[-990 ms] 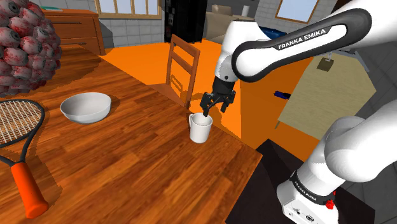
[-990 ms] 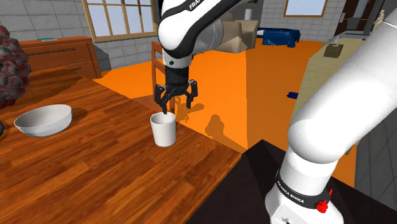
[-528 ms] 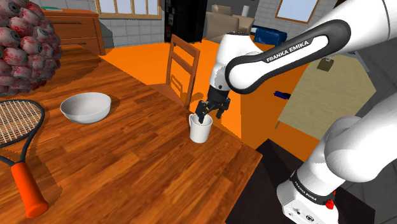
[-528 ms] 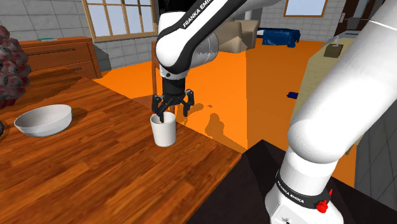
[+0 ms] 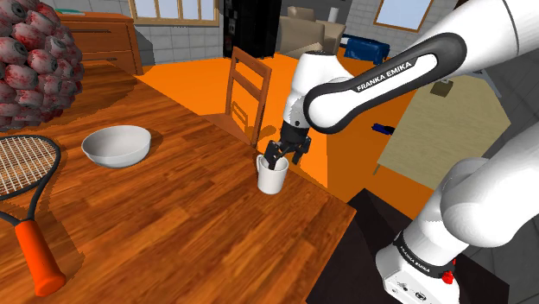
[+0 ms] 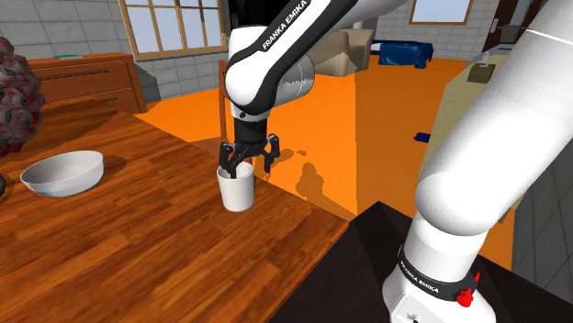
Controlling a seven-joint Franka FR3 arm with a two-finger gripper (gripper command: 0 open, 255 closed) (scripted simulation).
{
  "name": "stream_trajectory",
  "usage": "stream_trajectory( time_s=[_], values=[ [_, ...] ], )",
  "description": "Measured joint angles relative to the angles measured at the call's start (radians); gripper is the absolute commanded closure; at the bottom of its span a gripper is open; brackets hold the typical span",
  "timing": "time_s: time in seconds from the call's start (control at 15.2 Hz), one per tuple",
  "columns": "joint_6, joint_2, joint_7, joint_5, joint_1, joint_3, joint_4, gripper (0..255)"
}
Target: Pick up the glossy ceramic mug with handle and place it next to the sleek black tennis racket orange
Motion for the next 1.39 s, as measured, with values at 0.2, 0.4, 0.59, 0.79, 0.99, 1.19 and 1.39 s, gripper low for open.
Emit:
stream_trajectory(
  time_s=[0.2, 0.4, 0.59, 0.79, 0.99, 1.19, 1.39],
  values=[
    [0.000, 0.000, 0.000, 0.000, 0.000, 0.000, 0.000, 255],
    [0.000, 0.000, 0.000, 0.000, 0.000, 0.000, 0.000, 255],
    [0.000, 0.000, 0.000, 0.000, 0.000, 0.000, 0.000, 255],
    [-0.009, -0.006, 0.000, 0.000, 0.000, -0.001, 0.003, 255],
    [-0.045, -0.027, 0.000, 0.001, 0.001, -0.003, 0.018, 255],
    [-0.091, -0.054, 0.000, 0.002, 0.002, -0.006, 0.038, 255],
    [-0.139, -0.081, -0.002, 0.003, 0.002, -0.011, 0.058, 255]
  ],
)
